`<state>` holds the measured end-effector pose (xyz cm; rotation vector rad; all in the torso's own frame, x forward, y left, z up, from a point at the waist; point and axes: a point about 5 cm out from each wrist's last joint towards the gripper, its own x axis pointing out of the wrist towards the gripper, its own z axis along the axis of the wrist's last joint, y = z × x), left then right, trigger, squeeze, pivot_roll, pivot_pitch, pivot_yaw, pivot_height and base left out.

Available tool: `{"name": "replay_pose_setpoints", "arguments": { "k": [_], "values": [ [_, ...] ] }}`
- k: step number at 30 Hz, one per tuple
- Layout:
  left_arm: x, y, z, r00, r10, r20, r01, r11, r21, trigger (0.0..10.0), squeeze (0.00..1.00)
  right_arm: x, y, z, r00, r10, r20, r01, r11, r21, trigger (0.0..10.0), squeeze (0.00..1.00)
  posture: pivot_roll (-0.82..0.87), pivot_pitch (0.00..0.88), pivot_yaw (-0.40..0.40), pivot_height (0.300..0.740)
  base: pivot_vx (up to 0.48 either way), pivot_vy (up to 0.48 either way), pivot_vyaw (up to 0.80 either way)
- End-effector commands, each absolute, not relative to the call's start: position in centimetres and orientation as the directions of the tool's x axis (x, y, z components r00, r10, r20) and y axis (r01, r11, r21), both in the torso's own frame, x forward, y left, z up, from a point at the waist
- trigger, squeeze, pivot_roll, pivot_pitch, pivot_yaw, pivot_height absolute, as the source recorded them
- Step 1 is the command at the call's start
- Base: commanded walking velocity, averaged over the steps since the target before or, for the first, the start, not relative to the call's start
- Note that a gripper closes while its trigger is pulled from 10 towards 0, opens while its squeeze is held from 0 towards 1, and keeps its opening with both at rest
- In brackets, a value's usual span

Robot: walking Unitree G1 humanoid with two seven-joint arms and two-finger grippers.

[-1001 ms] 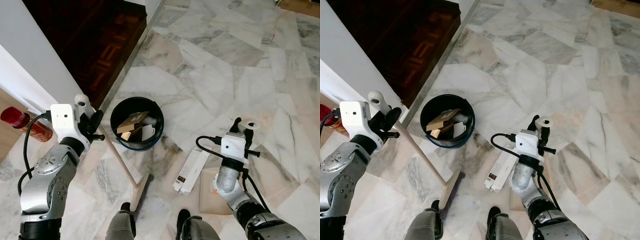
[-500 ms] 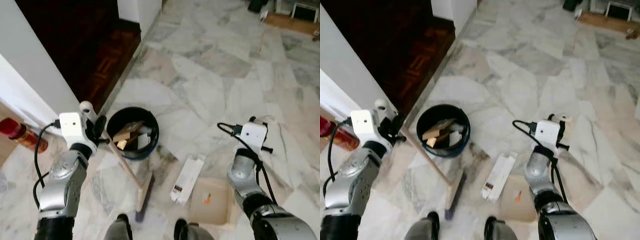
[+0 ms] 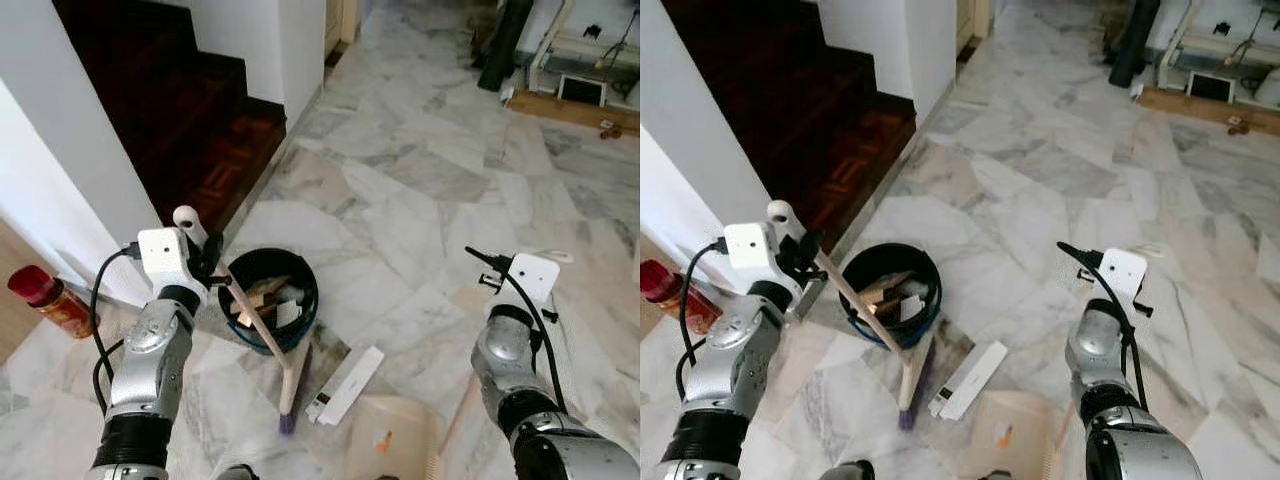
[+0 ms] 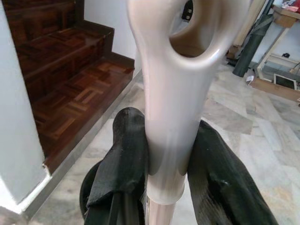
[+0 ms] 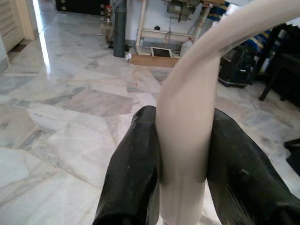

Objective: Sweep floor

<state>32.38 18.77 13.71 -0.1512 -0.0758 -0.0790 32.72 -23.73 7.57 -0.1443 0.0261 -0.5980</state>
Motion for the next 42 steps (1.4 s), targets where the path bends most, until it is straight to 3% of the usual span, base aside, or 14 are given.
{"name": "replay_pose_setpoints", "arguments": {
  "k": [1,13,22,33,42],
  "values": [
    [32.5,18.6,14.2,0.989,-0.08,0.124,0.094,0.989,-0.11,10.0,0.0,32.4,-24.3,7.3,0.826,-0.563,0.004,0.556,0.814,-0.165,10.0,0.0,0.15,0.053,-0.041,0.74,0.0,0.0,0.0],
    [32.6,18.2,14.0,0.983,-0.12,0.136,0.127,0.991,-0.045,10.0,0.0,32.1,-23.8,7.1,0.845,-0.533,0.037,0.531,0.83,-0.169,10.0,0.0,0.15,0.091,-0.029,0.74,0.0,0.0,0.0],
    [32.3,18.3,14.1,0.98,-0.134,0.144,0.139,0.99,-0.024,10.0,0.0,31.8,-22.7,7.5,0.852,-0.5,0.154,0.523,0.825,-0.215,10.0,0.0,0.16,0.164,-0.008,0.74,0.0,0.0,0.0],
    [31.3,18.2,15.1,0.973,-0.149,0.175,0.155,0.988,-0.021,10.0,0.0,32.6,-21.9,10.2,0.793,-0.511,0.331,0.585,0.79,-0.182,10.0,0.0,0.19,0.249,0.012,0.74,0.0,0.0,0.0],
    [29.6,18.4,16.1,0.973,-0.155,0.169,0.163,0.986,-0.031,10.0,0.0,31.3,-21.1,7.8,0.822,-0.489,0.292,0.562,0.78,-0.275,10.0,0.0,0.28,0.317,0.049,0.74,0.0,0.0,0.0]
  ]
}}
